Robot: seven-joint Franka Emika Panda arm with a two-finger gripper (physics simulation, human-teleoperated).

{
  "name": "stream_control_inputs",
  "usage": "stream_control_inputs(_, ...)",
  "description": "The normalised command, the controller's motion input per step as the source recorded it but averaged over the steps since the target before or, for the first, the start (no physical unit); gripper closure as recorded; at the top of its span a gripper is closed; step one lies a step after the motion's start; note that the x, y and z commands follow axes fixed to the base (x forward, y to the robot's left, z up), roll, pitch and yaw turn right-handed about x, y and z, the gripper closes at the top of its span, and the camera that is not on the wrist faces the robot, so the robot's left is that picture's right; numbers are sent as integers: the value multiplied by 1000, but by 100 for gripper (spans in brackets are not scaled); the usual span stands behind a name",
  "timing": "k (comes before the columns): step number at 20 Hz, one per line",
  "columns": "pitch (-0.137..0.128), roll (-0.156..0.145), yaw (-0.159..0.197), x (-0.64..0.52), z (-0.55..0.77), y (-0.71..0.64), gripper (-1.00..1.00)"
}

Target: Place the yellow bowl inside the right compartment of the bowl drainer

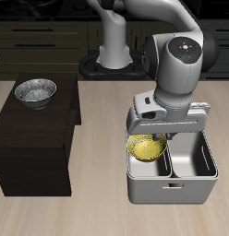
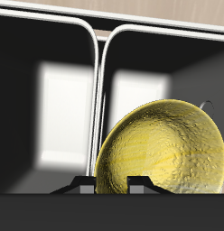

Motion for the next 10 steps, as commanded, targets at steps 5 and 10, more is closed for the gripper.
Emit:
stream_control_inputs(5, -5, -7, 10, -43, -28, 6, -100)
stream_control_inputs(10, -6, 5, -7, -38, 67, -9, -100)
